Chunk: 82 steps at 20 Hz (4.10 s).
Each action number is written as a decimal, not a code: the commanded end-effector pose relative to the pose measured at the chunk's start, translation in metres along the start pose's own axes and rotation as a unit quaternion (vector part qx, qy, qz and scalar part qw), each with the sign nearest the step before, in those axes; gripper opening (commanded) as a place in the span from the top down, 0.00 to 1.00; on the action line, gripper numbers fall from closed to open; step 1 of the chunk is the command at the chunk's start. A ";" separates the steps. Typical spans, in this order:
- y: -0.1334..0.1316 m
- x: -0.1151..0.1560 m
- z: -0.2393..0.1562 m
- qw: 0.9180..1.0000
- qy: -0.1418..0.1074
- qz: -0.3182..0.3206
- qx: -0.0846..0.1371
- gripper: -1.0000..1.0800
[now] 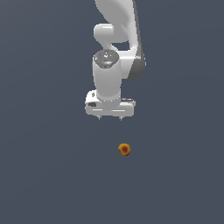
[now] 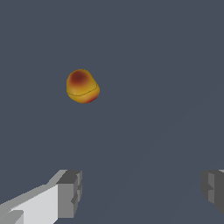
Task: Pick up the object and move it to a goal position.
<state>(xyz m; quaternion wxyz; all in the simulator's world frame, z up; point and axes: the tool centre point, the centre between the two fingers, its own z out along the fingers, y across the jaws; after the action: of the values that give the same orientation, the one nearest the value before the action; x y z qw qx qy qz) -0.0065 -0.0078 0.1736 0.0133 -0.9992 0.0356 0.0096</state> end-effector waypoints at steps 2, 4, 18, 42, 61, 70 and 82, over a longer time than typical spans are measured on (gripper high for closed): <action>-0.001 0.000 0.000 1.000 0.000 -0.001 0.000 0.04; -0.006 -0.001 0.001 1.000 -0.002 -0.004 0.000 0.04; -0.032 -0.006 0.009 1.000 -0.014 -0.028 -0.003 0.04; -0.068 0.074 0.069 0.961 0.001 -0.276 -0.014 0.04; -0.076 0.092 0.099 0.941 0.005 -0.338 -0.015 0.04; -0.075 0.092 0.139 0.940 0.005 -0.340 -0.016 0.04; -0.075 0.093 0.139 0.940 0.005 -0.340 -0.016 1.00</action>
<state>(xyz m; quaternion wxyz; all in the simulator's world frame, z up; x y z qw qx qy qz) 0.0892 0.0656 0.0350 0.0004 -0.9518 -0.3067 0.0000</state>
